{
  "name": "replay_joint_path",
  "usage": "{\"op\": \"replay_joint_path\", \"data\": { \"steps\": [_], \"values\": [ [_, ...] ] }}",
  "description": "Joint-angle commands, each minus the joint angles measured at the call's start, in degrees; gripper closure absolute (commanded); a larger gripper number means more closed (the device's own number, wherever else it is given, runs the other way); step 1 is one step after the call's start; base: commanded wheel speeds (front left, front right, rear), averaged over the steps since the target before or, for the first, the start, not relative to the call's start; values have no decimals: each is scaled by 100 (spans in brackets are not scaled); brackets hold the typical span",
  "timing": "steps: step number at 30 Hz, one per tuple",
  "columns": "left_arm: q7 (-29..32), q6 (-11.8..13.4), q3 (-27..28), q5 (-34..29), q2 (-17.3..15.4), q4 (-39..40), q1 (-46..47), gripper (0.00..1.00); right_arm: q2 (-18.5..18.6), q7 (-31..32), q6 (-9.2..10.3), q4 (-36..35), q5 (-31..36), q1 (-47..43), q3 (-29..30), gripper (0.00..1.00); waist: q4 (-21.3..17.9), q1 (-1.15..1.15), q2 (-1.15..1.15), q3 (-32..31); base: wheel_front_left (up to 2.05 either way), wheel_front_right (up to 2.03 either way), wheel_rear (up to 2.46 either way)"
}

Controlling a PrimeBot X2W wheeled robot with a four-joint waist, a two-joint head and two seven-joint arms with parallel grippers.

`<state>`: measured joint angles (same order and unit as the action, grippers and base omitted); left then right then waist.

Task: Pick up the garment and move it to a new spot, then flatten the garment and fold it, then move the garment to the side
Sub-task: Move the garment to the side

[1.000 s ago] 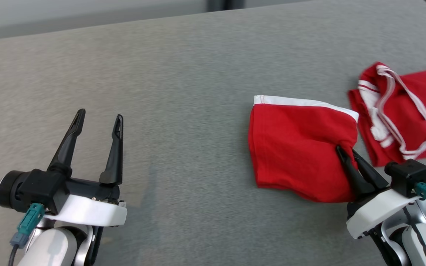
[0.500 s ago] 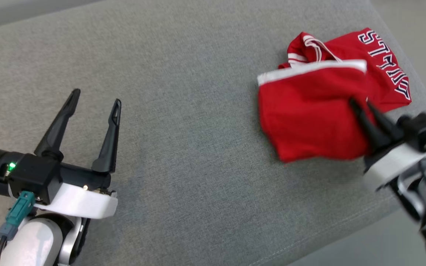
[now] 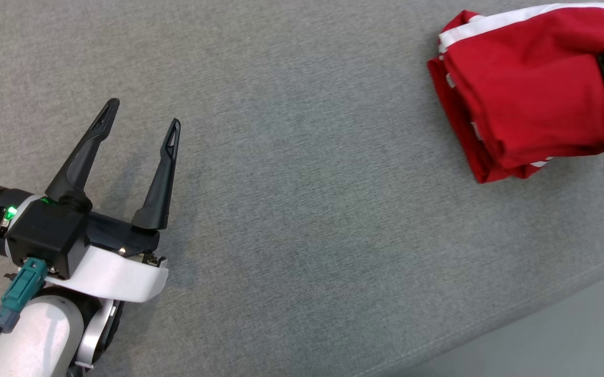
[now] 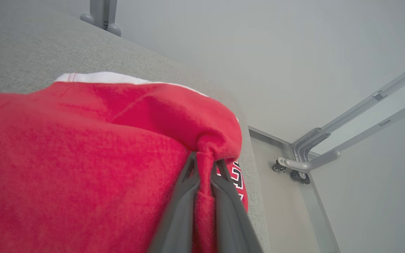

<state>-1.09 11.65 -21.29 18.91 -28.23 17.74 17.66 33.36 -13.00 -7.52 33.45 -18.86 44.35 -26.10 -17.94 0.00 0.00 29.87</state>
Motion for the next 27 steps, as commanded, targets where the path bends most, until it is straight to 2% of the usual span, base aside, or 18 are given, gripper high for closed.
{"op": "replay_joint_path", "data": {
  "steps": [1, 2, 3, 8, 13, 18, 21, 27],
  "values": [
    [-9, -15, -6, -72, -26, 12, 106, 0, -7, -39, 7, 232, -85, 87, 29, 64, 94, 0, 0, 85, 0, 0, 0],
    [-10, -26, -20, -71, -19, 14, 122, 0, -41, -45, 7, 436, -150, 133, 51, 24, 127, 0, 0, 111, 0, 0, 0],
    [-17, -37, -30, -73, -13, 13, 145, 0, -88, -70, 7, 617, -183, 188, 57, 0, 155, 0, 0, 132, 0, 0, 0],
    [-51, 5, -30, -63, 3, -34, 153, 0, -270, -172, 7, 1294, -445, 238, 187, 0, 198, 0, 0, 140, 0, 0, 0],
    [-93, 43, -52, -1, 44, -147, 63, 0, -444, -226, 6, 1445, -740, 83, 558, 0, 149, 0, 0, -25, 0, 0, 0],
    [-245, 102, -49, 96, 147, -319, -88, 0, -563, -223, 6, 816, -948, -451, 1399, 0, 92, 0, 0, -409, 0, 0, 0],
    [-339, 166, -6, 182, 224, -438, -214, 0, -719, -225, 6, 465, -803, -888, 1933, 0, 93, 0, 0, -712, 0, 0, 0],
    [-501, 334, 130, 366, 326, -601, -522, 0, -1294, -224, 6, -432, -457, -1868, 2747, 0, 220, 0, 0, -1276, 0, 0, 0]
  ]
}}
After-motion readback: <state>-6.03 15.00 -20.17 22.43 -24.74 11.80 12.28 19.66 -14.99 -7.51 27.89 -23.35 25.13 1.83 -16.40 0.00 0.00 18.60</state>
